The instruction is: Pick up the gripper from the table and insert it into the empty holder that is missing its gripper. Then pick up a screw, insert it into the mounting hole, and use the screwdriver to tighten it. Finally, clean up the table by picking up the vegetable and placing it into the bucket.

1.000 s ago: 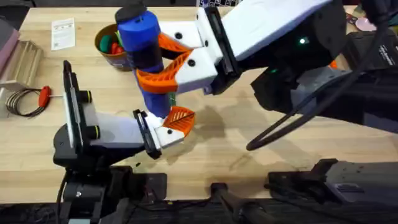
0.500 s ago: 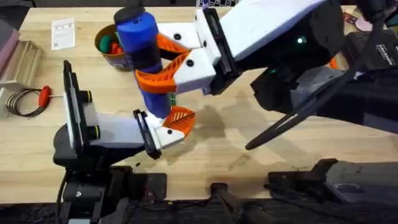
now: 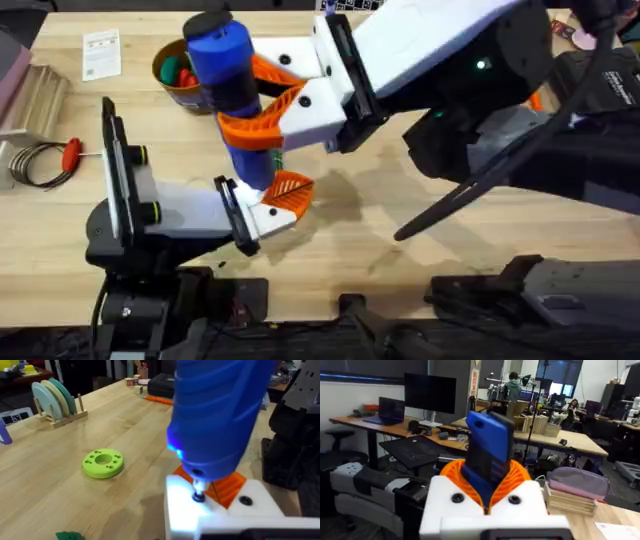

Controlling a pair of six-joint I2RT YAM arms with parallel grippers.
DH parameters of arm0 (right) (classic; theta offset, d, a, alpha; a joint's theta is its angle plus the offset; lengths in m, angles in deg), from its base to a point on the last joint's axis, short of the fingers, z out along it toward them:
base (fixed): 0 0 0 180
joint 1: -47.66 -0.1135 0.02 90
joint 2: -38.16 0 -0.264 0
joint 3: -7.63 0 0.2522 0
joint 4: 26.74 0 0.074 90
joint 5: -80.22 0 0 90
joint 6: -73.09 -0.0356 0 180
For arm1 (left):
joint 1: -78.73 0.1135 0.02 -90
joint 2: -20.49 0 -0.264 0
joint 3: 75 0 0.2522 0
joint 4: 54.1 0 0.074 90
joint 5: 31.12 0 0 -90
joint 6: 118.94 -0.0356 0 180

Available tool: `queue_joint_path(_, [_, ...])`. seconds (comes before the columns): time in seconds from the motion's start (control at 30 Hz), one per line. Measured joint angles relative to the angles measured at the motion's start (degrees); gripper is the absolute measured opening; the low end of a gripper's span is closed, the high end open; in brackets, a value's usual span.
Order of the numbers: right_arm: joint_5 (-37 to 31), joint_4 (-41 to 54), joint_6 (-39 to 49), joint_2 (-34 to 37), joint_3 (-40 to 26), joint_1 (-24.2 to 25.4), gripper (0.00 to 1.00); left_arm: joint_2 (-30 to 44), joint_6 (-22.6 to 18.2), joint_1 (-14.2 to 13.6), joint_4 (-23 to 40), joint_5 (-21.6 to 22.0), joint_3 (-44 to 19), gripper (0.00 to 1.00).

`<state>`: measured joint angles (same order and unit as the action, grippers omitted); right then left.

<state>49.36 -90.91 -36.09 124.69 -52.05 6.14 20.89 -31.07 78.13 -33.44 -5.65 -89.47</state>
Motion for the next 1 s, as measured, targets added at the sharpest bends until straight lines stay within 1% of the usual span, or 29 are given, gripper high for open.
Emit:
queue_joint_path(0.63, [0.01,0.13,0.00,0.00,0.00,0.00,0.024,0.00,0.00,0.00,0.00,-0.07,0.00,0.005])
queue_joint_path(0.83, [0.13,-3.63,-0.56,0.97,-0.01,-0.22,0.024,-0.15,-0.04,0.00,-0.02,-0.04,0.00,0.005])
queue_joint_path(1.0, [1.47,-3.06,-1.47,0.95,-1.79,-0.12,0.023,-0.15,-0.41,-0.13,-0.49,-0.24,-0.40,0.005])
